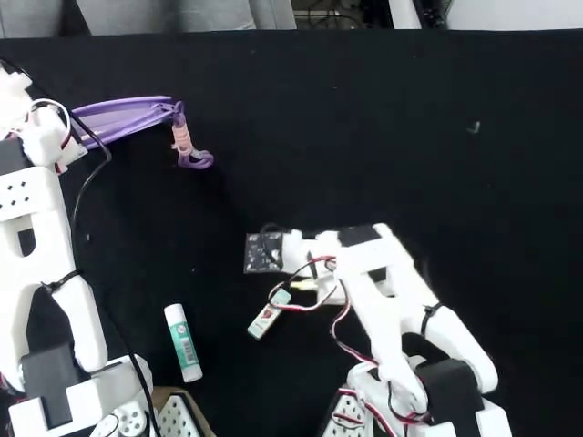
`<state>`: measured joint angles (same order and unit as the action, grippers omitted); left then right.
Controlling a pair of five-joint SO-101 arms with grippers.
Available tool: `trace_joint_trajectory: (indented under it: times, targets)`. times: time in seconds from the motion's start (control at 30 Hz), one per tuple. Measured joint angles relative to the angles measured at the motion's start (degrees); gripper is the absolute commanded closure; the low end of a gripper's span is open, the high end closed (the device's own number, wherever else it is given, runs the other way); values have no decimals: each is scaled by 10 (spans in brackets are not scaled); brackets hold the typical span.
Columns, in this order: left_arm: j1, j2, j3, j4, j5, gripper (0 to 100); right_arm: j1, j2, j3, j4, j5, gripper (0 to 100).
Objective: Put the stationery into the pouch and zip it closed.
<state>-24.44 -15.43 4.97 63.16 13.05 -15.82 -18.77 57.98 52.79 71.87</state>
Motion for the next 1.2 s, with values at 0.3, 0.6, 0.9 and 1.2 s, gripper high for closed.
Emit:
trace_joint_trajectory:
  times: [0.3,0.6,0.9,1.2]
  targets:
    - [0,0,0,0,0,972,62,0,-68,0,-4,988]
    - [59,0,14,0,0,972,137,2,-258,0,-133,988]
    - [134,0,-4,49,-1,972,140,3,-410,0,-340,988]
    - [186,0,-95,133,87,972,140,-61,-505,0,-468,988]
